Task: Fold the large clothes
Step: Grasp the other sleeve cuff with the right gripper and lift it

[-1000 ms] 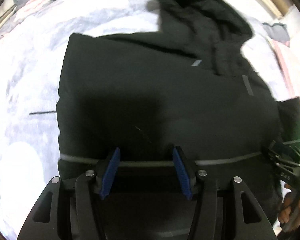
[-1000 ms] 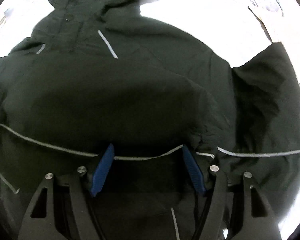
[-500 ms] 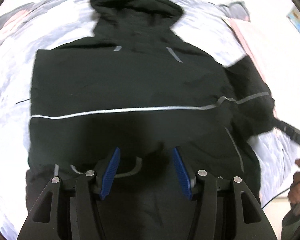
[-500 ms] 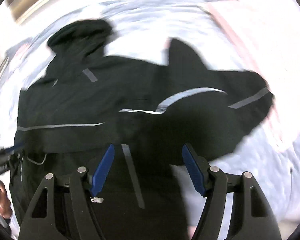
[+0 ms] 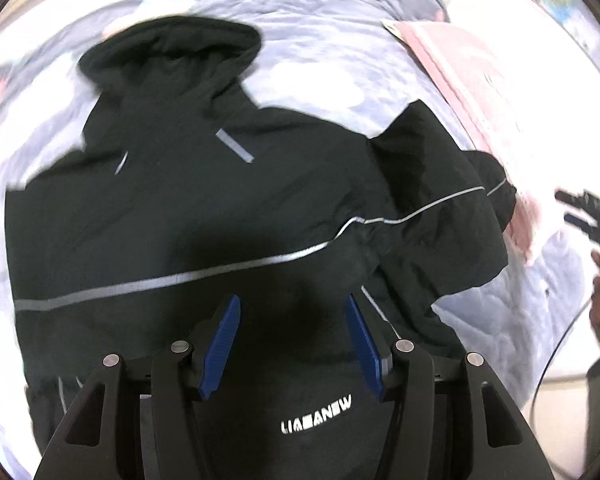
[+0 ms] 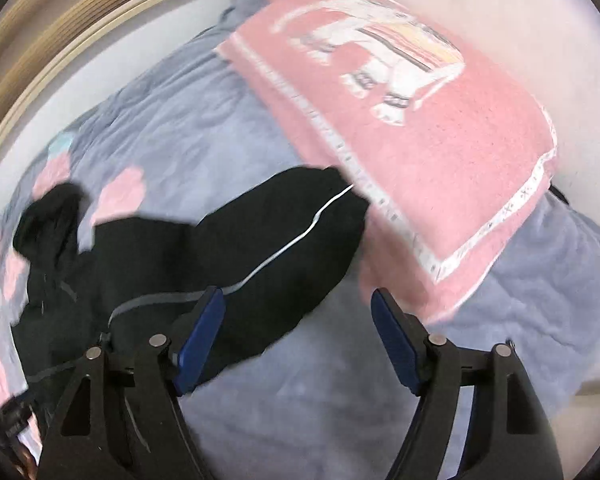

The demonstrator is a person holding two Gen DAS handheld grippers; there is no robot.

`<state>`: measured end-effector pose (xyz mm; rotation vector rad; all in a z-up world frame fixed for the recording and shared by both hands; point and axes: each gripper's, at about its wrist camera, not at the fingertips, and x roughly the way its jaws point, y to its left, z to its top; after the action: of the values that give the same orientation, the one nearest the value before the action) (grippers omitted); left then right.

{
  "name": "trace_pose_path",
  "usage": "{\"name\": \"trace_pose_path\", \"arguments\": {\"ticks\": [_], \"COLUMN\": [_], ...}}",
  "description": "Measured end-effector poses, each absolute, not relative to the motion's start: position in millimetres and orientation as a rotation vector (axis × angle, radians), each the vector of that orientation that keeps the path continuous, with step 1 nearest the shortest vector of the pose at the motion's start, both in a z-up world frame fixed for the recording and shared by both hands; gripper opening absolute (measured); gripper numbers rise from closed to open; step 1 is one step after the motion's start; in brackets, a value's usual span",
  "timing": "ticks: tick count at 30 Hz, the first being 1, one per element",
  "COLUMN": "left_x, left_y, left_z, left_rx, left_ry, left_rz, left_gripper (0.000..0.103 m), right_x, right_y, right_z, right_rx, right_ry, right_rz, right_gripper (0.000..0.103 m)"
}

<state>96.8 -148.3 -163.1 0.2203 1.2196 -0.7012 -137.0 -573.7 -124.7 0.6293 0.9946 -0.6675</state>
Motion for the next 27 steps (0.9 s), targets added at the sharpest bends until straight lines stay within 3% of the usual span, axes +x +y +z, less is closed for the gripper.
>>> {"name": "trace_pose_path", "arguments": {"ticks": [14,15,16,17,20,22,27], "left_x": [143,144,146,147,146,146,146], "left_y": [-210,-214,-217,-220,-225,-226,-227], "left_z": [-222,-226,-230,-234,-241,-245,-247], "left_rx": [0.351,0.358,0.364,0.37,0.379,0.383,0.361], "left_ry": [1.328,1.333,1.339,1.345,1.354,1.359,1.344], "left_rz": [-0.725,-0.727,-0.729,-0.73,-0.737,-0.741,-0.743], "left_gripper": [0.056,0.056,0.056,0.056,0.056,0.056,0.056], "right_x": [-98,-93,-90,-83,-70,-70,-92], "right_y": [-663,-665,-666,-664,-653,-646,-634], "right_z": [-263,-268,-269,-270,-257,-242,-170], "right_rx": [0.904,0.914,0.914,0.905,0.794,0.742,0.54], "right_ry": [1.08,1.075,1.071,1.075,1.085,1.068,0.964], "right_rz": [-0.691,-0.666,-0.644,-0.614,-0.61,-0.62,-0.753], "right_gripper": [0.079,0.076,0.059,0.052,0.042,0.019,0.013]}}
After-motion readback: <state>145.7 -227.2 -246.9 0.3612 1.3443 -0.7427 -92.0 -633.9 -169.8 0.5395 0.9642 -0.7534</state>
